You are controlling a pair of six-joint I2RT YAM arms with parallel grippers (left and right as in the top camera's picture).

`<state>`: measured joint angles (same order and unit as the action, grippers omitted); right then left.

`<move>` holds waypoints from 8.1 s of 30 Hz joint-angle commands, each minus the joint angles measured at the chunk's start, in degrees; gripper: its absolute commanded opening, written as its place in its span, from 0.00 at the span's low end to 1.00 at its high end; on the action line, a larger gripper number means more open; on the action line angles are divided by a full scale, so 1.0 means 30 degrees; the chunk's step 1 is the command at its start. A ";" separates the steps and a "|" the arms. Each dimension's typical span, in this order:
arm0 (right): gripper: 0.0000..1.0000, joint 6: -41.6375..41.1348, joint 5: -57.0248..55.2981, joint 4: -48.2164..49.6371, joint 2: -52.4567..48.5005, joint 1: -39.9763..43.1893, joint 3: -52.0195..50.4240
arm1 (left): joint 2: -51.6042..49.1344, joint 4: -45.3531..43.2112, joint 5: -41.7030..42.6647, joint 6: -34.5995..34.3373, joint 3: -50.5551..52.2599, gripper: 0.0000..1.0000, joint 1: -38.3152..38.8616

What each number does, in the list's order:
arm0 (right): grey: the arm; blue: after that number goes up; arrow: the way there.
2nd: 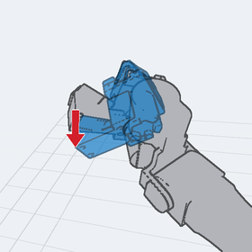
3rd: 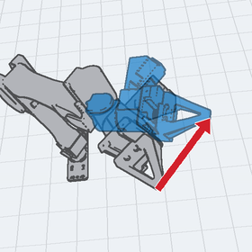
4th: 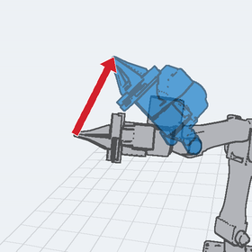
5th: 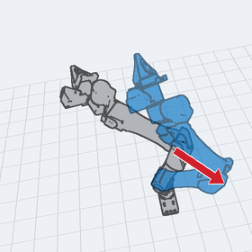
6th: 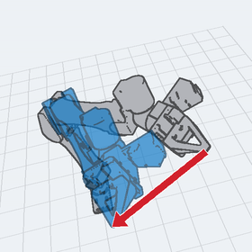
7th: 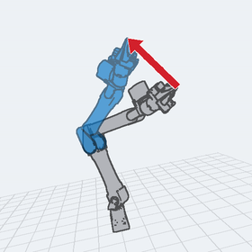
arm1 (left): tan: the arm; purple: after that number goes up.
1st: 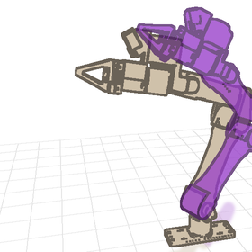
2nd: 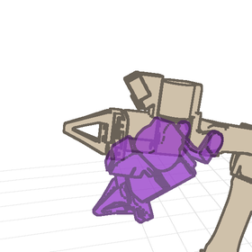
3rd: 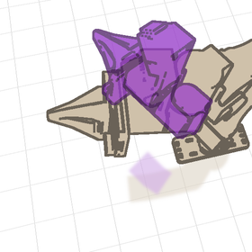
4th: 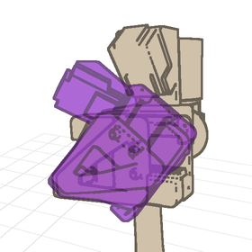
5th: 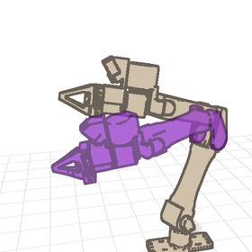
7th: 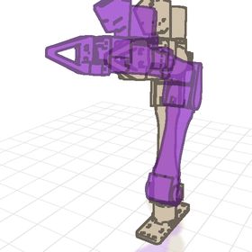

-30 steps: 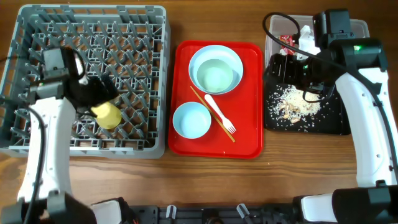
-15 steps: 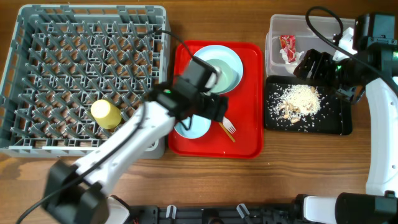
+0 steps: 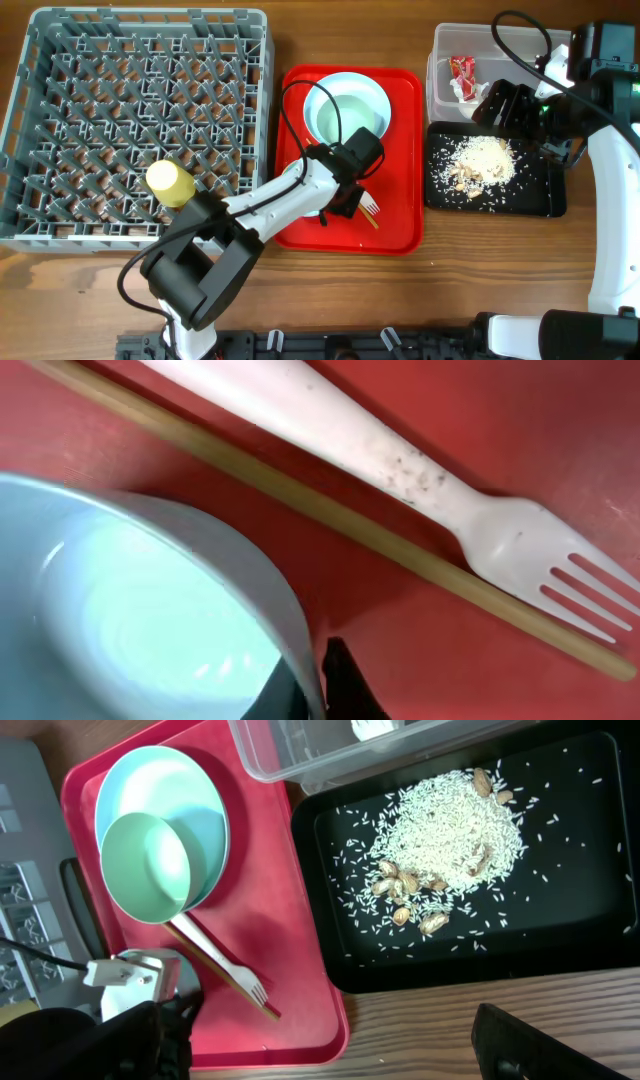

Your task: Sort waste into correct bins and load items into the dishwasher rack

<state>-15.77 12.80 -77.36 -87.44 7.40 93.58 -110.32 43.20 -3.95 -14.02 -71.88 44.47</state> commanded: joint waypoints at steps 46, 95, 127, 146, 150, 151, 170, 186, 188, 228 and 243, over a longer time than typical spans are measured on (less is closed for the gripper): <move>1.00 0.0240 -0.0328 -0.0102 0.0291 0.0066 0.0175 | -0.0583 0.1202 1.9322 0.2630 -0.2994 0.64 -2.4553; 1.00 -0.0233 -0.1494 -0.1435 0.0291 0.0066 0.0175 | -0.5625 -0.3118 -0.0867 0.0656 -0.7650 0.77 -0.2324; 1.00 0.0189 -0.1486 -0.1581 0.0291 0.0066 0.0175 | 0.3002 -0.2331 1.1220 0.1056 -0.7686 0.04 -1.0040; 1.00 0.0182 -0.1479 -0.1712 0.0291 0.0066 0.0175 | -0.4277 -0.7766 2.5092 -0.0423 -0.7686 0.04 -1.8651; 1.00 0.0102 -0.1479 -0.1719 0.0291 0.0066 0.0175 | -0.4415 -0.7599 2.5084 -0.0459 -0.7686 0.04 -1.9540; 1.00 0.0109 -0.1479 -0.1719 0.0291 0.0066 0.0175 | -0.4415 -0.7482 2.5077 -0.0488 -0.7686 0.04 -1.9766; 1.00 0.0058 -0.1486 -0.1909 0.0291 0.0066 0.0175 | -0.0299 -0.5158 1.8156 -0.0481 -0.7694 1.00 -2.2899; 1.00 0.0204 -0.1486 -0.1756 0.0291 0.0066 0.0175 | 0.4371 0.5435 0.5909 -0.1632 -0.7664 1.00 -0.7366; 1.00 0.0204 -0.1486 -0.1807 0.0291 0.0066 0.0175 | 0.3789 0.6018 0.4211 -0.5508 -0.7614 1.00 -0.5909; 1.00 0.0270 -0.1486 -0.2047 0.0291 0.0066 0.0175 | -0.6900 0.7555 0.2492 -1.2990 -0.7614 0.12 -0.0947; 1.00 0.0270 -0.1486 -0.2040 0.0291 0.0066 0.0175 | -0.2812 0.8102 0.0364 -0.8932 -0.7621 0.04 -0.3111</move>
<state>-15.49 8.93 -83.37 -87.42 7.40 93.58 -125.29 67.51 2.70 -47.22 -95.00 36.58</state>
